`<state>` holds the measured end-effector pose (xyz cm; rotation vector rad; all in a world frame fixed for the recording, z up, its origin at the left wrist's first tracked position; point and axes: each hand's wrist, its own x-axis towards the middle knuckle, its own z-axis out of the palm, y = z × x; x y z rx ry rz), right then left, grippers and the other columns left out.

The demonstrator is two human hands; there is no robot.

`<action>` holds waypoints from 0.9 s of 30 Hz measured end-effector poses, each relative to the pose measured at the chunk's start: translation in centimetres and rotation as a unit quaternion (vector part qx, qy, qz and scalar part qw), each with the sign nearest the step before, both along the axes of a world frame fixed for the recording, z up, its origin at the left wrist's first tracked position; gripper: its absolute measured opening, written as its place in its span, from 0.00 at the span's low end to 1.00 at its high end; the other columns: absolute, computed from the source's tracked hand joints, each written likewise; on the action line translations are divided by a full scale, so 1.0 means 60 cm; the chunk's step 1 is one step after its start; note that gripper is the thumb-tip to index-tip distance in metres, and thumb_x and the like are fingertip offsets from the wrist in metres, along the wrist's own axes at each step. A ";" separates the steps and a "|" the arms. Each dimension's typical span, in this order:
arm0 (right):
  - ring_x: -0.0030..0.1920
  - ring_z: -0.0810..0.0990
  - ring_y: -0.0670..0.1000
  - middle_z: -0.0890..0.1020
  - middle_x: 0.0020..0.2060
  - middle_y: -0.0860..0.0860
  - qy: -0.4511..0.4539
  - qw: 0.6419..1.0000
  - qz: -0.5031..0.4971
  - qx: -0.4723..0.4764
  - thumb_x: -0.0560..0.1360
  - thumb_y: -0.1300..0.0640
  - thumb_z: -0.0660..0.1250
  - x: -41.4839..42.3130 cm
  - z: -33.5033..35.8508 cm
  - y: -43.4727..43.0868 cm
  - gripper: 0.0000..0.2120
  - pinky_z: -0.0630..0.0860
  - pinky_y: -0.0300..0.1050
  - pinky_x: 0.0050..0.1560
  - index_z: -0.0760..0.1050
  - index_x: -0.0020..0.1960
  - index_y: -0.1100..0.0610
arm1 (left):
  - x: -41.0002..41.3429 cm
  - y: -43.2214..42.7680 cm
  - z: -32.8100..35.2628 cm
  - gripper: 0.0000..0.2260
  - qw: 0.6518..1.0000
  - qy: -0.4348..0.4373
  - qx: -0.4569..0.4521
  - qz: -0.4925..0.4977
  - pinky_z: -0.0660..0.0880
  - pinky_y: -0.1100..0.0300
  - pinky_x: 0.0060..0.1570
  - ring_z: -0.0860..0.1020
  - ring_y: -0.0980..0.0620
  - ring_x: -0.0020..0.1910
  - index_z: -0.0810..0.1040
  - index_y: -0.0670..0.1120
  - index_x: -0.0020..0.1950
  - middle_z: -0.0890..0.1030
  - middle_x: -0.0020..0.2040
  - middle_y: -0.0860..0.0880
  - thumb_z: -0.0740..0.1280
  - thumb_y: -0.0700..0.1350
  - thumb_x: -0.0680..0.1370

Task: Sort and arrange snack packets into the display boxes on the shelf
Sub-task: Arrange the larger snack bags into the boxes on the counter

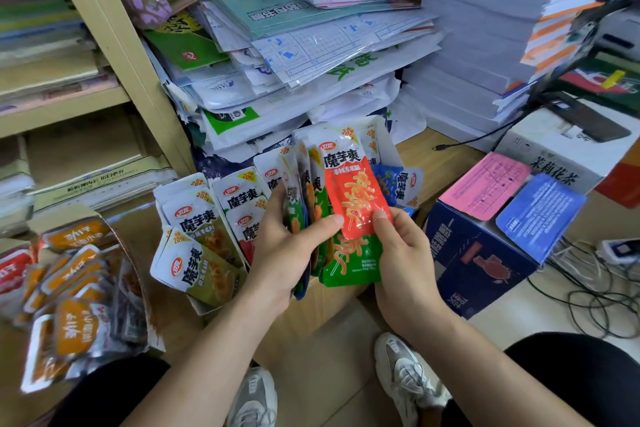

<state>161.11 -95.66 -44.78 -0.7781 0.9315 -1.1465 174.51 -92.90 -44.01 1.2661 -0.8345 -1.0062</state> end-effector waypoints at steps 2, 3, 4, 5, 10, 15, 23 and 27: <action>0.48 0.86 0.58 0.86 0.48 0.58 0.016 0.999 -0.032 0.003 0.83 0.53 0.61 0.004 -0.006 -0.003 0.11 0.82 0.55 0.49 0.74 0.57 0.62 | -0.007 0.002 0.000 0.24 0.999 -0.051 -0.014 -0.006 0.80 0.47 0.57 0.85 0.52 0.54 0.74 0.56 0.65 0.85 0.56 0.54 0.78 0.46 0.73; 0.47 0.86 0.58 0.85 0.48 0.59 0.022 0.999 -0.046 -0.001 0.84 0.52 0.61 0.007 -0.007 -0.005 0.12 0.82 0.55 0.48 0.73 0.57 0.62 | -0.009 0.002 -0.003 0.25 0.997 -0.076 -0.013 -0.009 0.79 0.47 0.59 0.83 0.55 0.56 0.73 0.57 0.68 0.84 0.58 0.56 0.77 0.52 0.73; 0.46 0.86 0.57 0.85 0.47 0.59 0.019 0.998 -0.054 0.000 0.84 0.52 0.60 0.009 -0.008 -0.005 0.13 0.82 0.54 0.46 0.72 0.56 0.62 | -0.014 0.003 -0.002 0.28 0.996 -0.089 -0.010 -0.011 0.78 0.47 0.61 0.82 0.56 0.59 0.71 0.59 0.70 0.83 0.61 0.57 0.75 0.59 0.73; 0.45 0.86 0.56 0.85 0.47 0.59 0.009 0.998 -0.056 0.006 0.84 0.51 0.60 0.011 -0.007 -0.004 0.13 0.82 0.52 0.43 0.72 0.56 0.62 | -0.017 0.005 0.000 0.31 0.996 -0.088 -0.005 -0.011 0.75 0.46 0.64 0.79 0.57 0.64 0.68 0.60 0.73 0.80 0.66 0.58 0.71 0.65 0.73; 0.46 0.87 0.56 0.86 0.48 0.58 -0.030 0.999 -0.021 0.031 0.83 0.50 0.59 0.012 0.000 0.000 0.14 0.84 0.52 0.45 0.71 0.57 0.61 | -0.007 -0.001 -0.001 0.26 0.998 0.042 0.033 -0.012 0.74 0.44 0.68 0.75 0.49 0.70 0.65 0.55 0.79 0.75 0.71 0.50 0.55 0.59 0.81; 0.50 0.85 0.58 0.84 0.52 0.62 -0.029 0.999 -0.016 0.029 0.83 0.51 0.60 0.005 0.006 -0.009 0.11 0.83 0.56 0.51 0.72 0.55 0.60 | 0.013 0.001 -0.003 0.16 0.997 0.066 0.017 -0.041 0.81 0.61 0.50 0.82 0.60 0.56 0.73 0.64 0.67 0.83 0.55 0.64 0.63 0.46 0.83; 0.46 0.84 0.59 0.84 0.49 0.62 -0.047 0.998 0.029 0.036 0.80 0.53 0.65 -0.008 0.012 -0.020 0.10 0.81 0.59 0.52 0.74 0.51 0.61 | 0.018 0.006 0.006 0.15 0.983 0.140 0.077 -0.086 0.83 0.53 0.43 0.86 0.46 0.48 0.83 0.45 0.56 0.86 0.52 0.44 0.73 0.45 0.70; 0.43 0.83 0.59 0.84 0.45 0.62 -0.061 0.997 0.033 0.023 0.78 0.55 0.67 -0.014 0.013 -0.027 0.08 0.81 0.57 0.49 0.73 0.47 0.60 | 0.017 0.008 0.003 0.15 0.986 0.137 0.061 -0.070 0.83 0.53 0.42 0.86 0.46 0.49 0.82 0.44 0.57 0.86 0.53 0.44 0.73 0.43 0.70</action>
